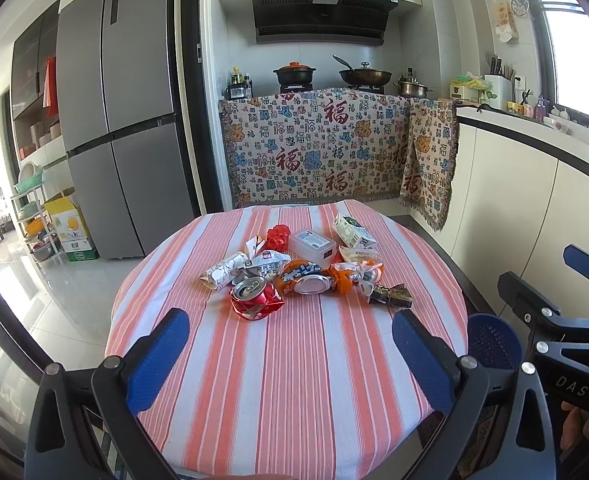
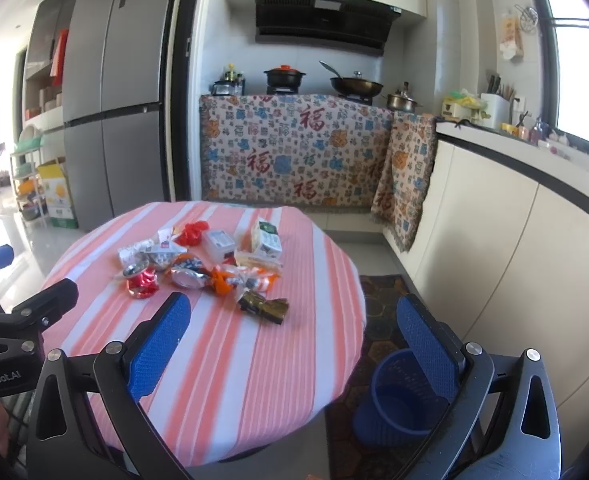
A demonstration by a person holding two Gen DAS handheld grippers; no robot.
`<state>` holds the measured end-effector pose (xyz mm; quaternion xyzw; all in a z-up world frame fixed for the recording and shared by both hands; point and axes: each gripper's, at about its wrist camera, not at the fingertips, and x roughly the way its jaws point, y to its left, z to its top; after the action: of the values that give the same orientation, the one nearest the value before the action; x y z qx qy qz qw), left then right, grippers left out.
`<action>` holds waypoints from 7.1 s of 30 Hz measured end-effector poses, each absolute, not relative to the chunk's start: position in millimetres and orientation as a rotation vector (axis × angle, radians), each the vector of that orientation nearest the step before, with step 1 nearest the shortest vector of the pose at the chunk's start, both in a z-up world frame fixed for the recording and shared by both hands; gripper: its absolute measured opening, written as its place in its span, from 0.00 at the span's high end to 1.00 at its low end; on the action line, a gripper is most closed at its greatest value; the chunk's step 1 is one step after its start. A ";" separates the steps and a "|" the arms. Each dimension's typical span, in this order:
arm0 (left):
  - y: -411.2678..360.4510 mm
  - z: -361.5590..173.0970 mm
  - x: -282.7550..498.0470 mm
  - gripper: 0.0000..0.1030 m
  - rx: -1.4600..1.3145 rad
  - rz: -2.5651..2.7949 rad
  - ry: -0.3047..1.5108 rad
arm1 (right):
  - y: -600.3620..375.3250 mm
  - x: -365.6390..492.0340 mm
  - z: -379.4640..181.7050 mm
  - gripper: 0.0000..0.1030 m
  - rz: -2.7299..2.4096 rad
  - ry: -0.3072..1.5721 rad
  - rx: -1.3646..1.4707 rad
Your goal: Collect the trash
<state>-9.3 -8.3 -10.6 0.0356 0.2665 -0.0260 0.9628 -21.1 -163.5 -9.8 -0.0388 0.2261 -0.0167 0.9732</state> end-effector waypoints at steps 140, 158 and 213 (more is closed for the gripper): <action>112.7 -153.1 164.7 0.00 -0.092 -0.016 0.934 | -128.2 112.4 -186.2 0.00 0.152 0.817 -0.083; 113.7 -162.4 202.3 0.40 -0.017 -0.142 0.959 | -168.8 196.2 -158.3 0.01 0.342 0.899 -0.185; -265.1 -118.6 142.3 0.40 0.123 -0.821 0.904 | -469.8 157.7 -142.7 0.72 -0.039 1.030 0.247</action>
<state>142.3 -265.1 -118.6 0.0579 0.4240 -0.3854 0.8175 157.7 -469.8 -142.7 0.1176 0.4914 -0.0188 0.8627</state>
